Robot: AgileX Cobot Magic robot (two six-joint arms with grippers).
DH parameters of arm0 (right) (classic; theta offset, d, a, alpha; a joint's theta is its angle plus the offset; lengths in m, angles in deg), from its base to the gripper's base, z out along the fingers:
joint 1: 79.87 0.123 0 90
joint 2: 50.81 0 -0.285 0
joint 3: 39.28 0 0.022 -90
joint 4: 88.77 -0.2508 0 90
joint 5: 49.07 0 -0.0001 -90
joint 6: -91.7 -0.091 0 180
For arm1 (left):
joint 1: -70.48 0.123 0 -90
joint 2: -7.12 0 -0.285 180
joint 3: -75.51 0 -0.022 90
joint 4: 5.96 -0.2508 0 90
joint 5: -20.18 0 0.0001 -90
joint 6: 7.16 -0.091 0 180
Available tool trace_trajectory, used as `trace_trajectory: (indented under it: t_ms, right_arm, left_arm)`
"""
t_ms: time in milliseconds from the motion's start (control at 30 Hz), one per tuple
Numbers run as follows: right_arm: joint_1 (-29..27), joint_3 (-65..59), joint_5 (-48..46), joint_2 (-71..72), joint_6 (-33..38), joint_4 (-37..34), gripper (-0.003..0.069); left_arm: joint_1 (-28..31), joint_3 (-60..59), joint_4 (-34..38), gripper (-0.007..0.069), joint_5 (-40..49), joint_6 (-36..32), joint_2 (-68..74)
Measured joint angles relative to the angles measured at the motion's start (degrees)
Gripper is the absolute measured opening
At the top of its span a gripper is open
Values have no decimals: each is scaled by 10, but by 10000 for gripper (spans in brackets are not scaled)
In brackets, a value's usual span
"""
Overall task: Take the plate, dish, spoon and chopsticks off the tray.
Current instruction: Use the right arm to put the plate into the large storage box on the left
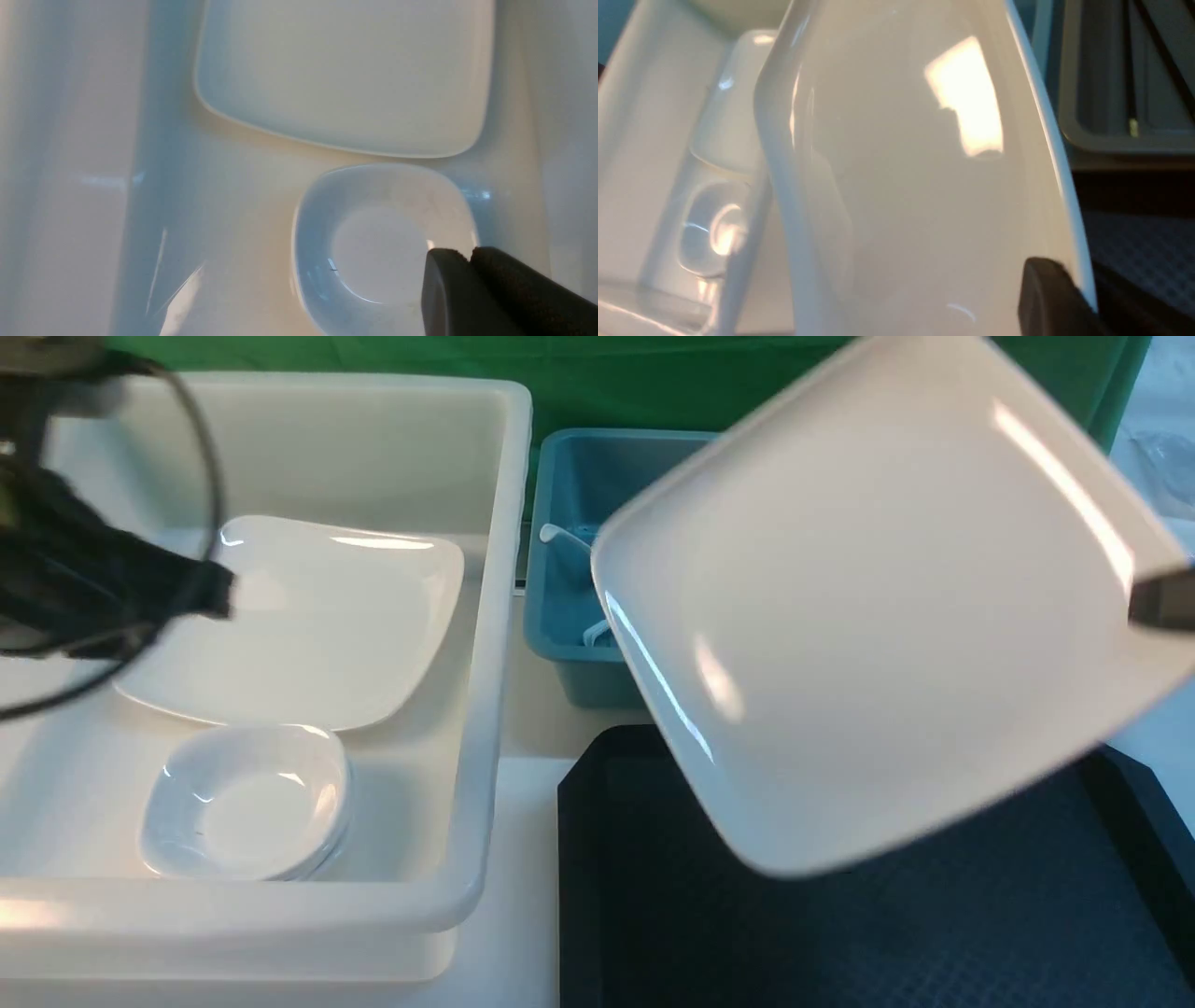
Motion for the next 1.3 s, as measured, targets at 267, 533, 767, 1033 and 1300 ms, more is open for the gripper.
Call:
trace_trajectory:
  t_ms: [267, 533, 767, 1033, 1300]
  right_arm:
    - [114, 218, 23, -177, -3, -51, 55]
    - [276, 447, 101, -416, -80, -59, 55]
    - [366, 578, 217, -600, -178, -59, 55]
    - [405, 599, 327, -672, -214, -21, 55]
    - [413, 599, 367, -705, -242, 16, 55]
  left_arm:
    - [146, -20, 96, 36, -21, -52, -50]
    - [166, -46, 104, 36, -43, -60, -105]
    - [166, -47, 88, 36, -39, -57, -128]
    - [167, -47, 54, 36, -33, -41, -137]
    - [167, -47, 51, 36, -33, -37, -138]
